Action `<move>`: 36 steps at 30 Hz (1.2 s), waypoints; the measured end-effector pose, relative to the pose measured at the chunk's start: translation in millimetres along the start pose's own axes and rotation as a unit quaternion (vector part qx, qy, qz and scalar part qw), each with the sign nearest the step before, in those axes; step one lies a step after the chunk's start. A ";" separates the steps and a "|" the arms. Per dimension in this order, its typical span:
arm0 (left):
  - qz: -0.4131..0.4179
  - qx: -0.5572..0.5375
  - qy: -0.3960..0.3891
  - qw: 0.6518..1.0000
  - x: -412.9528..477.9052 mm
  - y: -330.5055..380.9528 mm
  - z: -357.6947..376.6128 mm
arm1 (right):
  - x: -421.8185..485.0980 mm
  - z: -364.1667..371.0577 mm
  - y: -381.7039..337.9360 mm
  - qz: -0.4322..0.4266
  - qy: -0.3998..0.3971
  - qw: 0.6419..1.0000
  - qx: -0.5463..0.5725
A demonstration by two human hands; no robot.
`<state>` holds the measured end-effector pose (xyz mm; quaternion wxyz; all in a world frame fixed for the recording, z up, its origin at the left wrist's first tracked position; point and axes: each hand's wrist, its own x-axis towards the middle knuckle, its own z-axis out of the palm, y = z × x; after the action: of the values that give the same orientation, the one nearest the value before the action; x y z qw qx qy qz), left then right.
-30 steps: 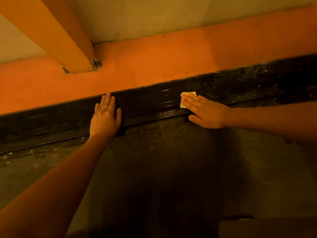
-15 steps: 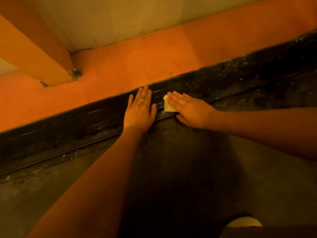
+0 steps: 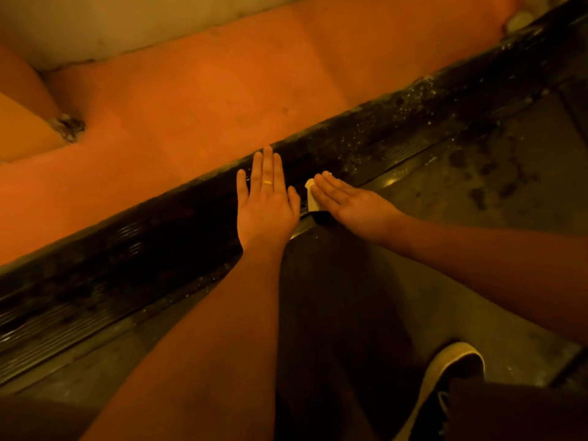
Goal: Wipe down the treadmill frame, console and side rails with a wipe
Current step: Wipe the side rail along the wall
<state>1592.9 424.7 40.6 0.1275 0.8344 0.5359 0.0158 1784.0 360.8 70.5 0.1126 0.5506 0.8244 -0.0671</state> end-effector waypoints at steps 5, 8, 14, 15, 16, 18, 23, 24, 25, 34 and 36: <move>0.009 -0.002 -0.016 1.000 0.7 -0.2 -1.4 | -7.2 -4.7 -21.0 0.057 -0.028 0.997 0.034; 0.011 -0.009 -0.017 1.000 1.3 -1.7 -2.2 | -6.6 -12.5 -28.3 0.079 -0.042 0.995 0.046; 0.018 0.004 -0.010 1.000 1.7 -1.4 -1.9 | 0.4 -10.3 -37.5 0.116 -0.040 0.991 0.045; 0.021 0.009 -0.006 1.000 1.4 -1.0 -0.7 | -0.3 -7.4 -35.6 0.107 -0.030 0.993 0.046; 0.022 0.013 -0.004 1.000 1.0 -1.5 0.4 | -1.5 -5.9 -33.0 0.092 -0.022 0.995 0.043; 0.020 0.010 0.001 1.000 0.4 -2.7 1.5 | -4.2 -3.0 -27.0 0.049 0.010 0.999 0.019; 0.014 -0.003 0.014 1.000 0.4 0.7 -0.9 | -2.6 7.1 -1.8 -0.107 0.095 0.989 -0.029; 0.010 -0.005 0.019 1.000 0.9 0.6 -1.1 | -0.3 8.9 4.1 -0.139 0.113 0.983 -0.026; 0.005 -0.008 0.024 1.000 0.8 -0.1 -0.5 | 1.6 10.3 9.2 -0.163 0.129 0.978 -0.022; -0.019 -0.012 0.066 0.998 0.7 6.4 -1.6 | -10.3 3.0 19.7 -0.165 -0.021 0.986 -0.017; -0.021 -0.006 0.059 0.998 1.0 8.3 -3.3 | -15.3 2.8 20.3 -0.133 -0.046 0.990 0.000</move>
<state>1600.2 423.0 45.5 0.1009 0.8201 0.5595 0.0651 1808.7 354.3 72.1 0.1409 0.4327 0.8841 -0.1066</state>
